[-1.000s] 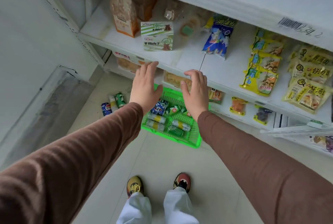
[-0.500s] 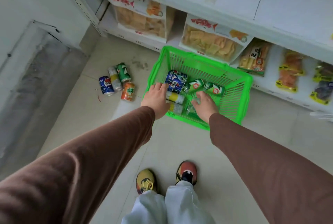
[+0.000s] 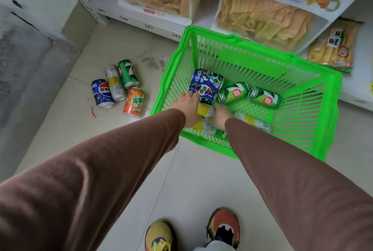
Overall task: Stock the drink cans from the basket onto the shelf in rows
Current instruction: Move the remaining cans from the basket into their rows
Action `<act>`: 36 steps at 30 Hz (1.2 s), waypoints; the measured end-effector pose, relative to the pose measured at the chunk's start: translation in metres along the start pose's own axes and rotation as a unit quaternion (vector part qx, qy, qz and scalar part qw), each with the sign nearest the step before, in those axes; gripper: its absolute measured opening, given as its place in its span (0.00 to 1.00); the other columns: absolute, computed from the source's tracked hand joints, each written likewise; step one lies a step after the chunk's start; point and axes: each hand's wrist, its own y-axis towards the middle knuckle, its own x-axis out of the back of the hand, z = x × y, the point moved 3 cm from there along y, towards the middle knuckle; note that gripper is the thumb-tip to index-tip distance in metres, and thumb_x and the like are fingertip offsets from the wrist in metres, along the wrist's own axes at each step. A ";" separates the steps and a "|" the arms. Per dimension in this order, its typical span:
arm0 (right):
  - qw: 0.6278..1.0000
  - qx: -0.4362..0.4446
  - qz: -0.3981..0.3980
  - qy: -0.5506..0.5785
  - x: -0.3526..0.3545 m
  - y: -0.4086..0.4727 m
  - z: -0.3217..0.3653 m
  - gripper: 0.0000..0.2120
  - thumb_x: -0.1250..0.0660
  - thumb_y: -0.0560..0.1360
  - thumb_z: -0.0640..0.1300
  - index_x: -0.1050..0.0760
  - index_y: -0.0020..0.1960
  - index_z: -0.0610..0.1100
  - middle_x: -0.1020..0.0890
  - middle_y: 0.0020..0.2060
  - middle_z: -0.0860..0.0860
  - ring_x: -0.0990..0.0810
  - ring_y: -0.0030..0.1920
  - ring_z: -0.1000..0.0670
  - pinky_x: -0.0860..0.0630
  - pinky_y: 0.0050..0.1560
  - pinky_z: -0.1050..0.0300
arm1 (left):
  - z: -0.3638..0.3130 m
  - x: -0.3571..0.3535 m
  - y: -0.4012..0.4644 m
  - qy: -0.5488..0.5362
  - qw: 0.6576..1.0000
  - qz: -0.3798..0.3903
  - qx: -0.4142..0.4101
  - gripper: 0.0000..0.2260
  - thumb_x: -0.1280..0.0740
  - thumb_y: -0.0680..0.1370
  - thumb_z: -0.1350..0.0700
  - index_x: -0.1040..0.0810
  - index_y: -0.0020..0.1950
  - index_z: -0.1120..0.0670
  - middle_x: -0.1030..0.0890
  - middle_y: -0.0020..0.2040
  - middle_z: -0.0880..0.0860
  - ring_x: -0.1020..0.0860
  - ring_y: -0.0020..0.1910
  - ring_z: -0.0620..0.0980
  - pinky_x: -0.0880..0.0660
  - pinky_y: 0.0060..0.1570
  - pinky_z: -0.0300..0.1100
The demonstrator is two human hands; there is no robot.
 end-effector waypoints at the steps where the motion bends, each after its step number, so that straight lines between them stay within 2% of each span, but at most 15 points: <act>1: 1.000 0.001 -0.003 0.006 -0.004 0.008 0.000 0.38 0.30 0.78 0.54 0.44 0.80 0.41 0.38 0.78 0.42 0.34 0.75 0.40 0.30 0.71 0.45 | 0.003 -0.004 0.005 0.002 1.000 0.003 -0.002 0.31 0.31 0.75 0.51 0.38 0.74 0.56 0.33 0.70 0.58 0.35 0.69 0.59 0.33 0.68 0.54; 3: 1.000 -0.008 -0.007 0.007 -0.010 0.018 -0.002 0.41 0.27 0.76 0.53 0.44 0.79 0.41 0.37 0.77 0.42 0.33 0.74 0.41 0.30 0.71 0.46 | 0.006 -0.008 0.010 0.003 1.000 0.003 -0.005 0.31 0.30 0.75 0.51 0.38 0.74 0.56 0.33 0.70 0.58 0.35 0.69 0.58 0.33 0.68 0.55; 6: 0.999 -0.009 -0.032 -0.023 -0.012 0.023 -0.001 0.40 0.24 0.73 0.53 0.38 0.77 0.40 0.38 0.74 0.42 0.32 0.72 0.40 0.30 0.68 0.47 | 0.013 -0.014 0.015 -0.006 1.000 -0.006 0.003 0.30 0.30 0.75 0.52 0.37 0.73 0.56 0.32 0.69 0.57 0.34 0.68 0.58 0.32 0.67 0.53; 10: 0.998 -0.009 -0.058 -0.033 -0.002 0.012 0.001 0.38 0.22 0.70 0.57 0.31 0.73 0.42 0.30 0.69 0.42 0.27 0.68 0.40 0.26 0.65 0.45 | 0.012 -0.011 0.007 -0.014 1.000 -0.010 0.012 0.30 0.30 0.74 0.52 0.38 0.73 0.56 0.33 0.69 0.57 0.34 0.67 0.58 0.32 0.66 0.52; 14: 0.993 -0.005 -0.089 0.075 0.021 -0.035 0.004 0.37 0.23 0.72 0.56 0.33 0.75 0.43 0.23 0.67 0.44 0.22 0.63 0.42 0.23 0.58 0.50 | -0.002 0.010 -0.019 -0.035 0.999 -0.028 0.009 0.31 0.31 0.75 0.53 0.39 0.74 0.55 0.33 0.69 0.58 0.35 0.68 0.58 0.34 0.67 0.51; 16: 0.987 0.007 -0.126 0.095 0.042 -0.069 0.008 0.32 0.25 0.73 0.56 0.30 0.70 0.43 0.20 0.62 0.45 0.20 0.57 0.43 0.23 0.56 0.50 | -0.012 0.029 -0.039 -0.047 0.998 -0.039 0.016 0.32 0.31 0.75 0.53 0.41 0.76 0.55 0.34 0.71 0.58 0.36 0.70 0.58 0.36 0.69 0.51; 18: 0.979 0.016 -0.161 0.127 0.070 -0.108 0.015 0.27 0.25 0.73 0.56 0.28 0.65 0.43 0.20 0.54 0.46 0.23 0.48 0.46 0.24 0.51 0.51 | -0.023 0.052 -0.064 -0.058 0.997 -0.048 0.021 0.34 0.31 0.75 0.53 0.42 0.77 0.55 0.35 0.71 0.58 0.36 0.70 0.59 0.36 0.69 0.52; 21: 0.964 0.034 -0.197 0.178 0.119 -0.174 0.035 0.28 0.24 0.72 0.56 0.26 0.65 0.45 0.22 0.46 0.50 0.25 0.45 0.47 0.31 0.43 0.54 | -0.041 0.098 -0.105 -0.066 0.995 -0.067 0.029 0.34 0.30 0.73 0.54 0.42 0.75 0.56 0.34 0.69 0.58 0.35 0.68 0.60 0.33 0.67 0.52; 24: 0.937 0.053 -0.226 0.261 0.170 -0.241 0.057 0.21 0.22 0.70 0.54 0.24 0.58 0.48 0.20 0.43 0.52 0.22 0.43 0.49 0.31 0.38 0.55 | -0.059 0.156 -0.151 -0.077 0.993 -0.084 0.036 0.28 0.30 0.72 0.56 0.36 0.70 0.58 0.31 0.65 0.57 0.33 0.64 0.58 0.33 0.64 0.50; 28: 0.871 0.075 -0.202 0.441 0.232 -0.327 0.097 0.18 0.21 0.69 0.52 0.22 0.55 0.48 0.16 0.47 0.52 0.17 0.45 0.49 0.21 0.46 0.48 | -0.081 0.248 -0.213 -0.083 0.990 -0.108 0.034 0.21 0.30 0.74 0.54 0.32 0.63 0.58 0.30 0.61 0.56 0.31 0.61 0.58 0.33 0.61 0.48; 30: 0.839 0.086 -0.174 0.508 0.265 -0.369 0.121 0.18 0.21 0.70 0.49 0.22 0.57 0.48 0.15 0.50 0.52 0.16 0.48 0.51 0.21 0.47 0.52 | -0.093 0.301 -0.242 -0.080 0.989 -0.123 0.023 0.22 0.29 0.73 0.53 0.32 0.63 0.57 0.30 0.61 0.56 0.31 0.62 0.57 0.32 0.62 0.48; 33: 0.801 0.121 -0.132 0.571 0.315 -0.427 0.159 0.19 0.22 0.72 0.45 0.23 0.60 0.45 0.15 0.54 0.50 0.16 0.51 0.51 0.24 0.50 0.60 | -0.114 0.385 -0.279 -0.075 0.984 -0.161 -0.007 0.23 0.29 0.72 0.53 0.31 0.63 0.58 0.29 0.61 0.56 0.30 0.61 0.58 0.33 0.62 0.49; 36: 0.780 0.168 -0.122 0.590 0.370 -0.476 0.194 0.21 0.23 0.73 0.43 0.24 0.63 0.43 0.15 0.57 0.47 0.16 0.56 0.48 0.21 0.54 0.56 | -0.137 0.468 -0.314 -0.078 0.974 -0.209 -0.038 0.22 0.29 0.72 0.54 0.31 0.63 0.57 0.29 0.60 0.56 0.30 0.60 0.57 0.32 0.60 0.48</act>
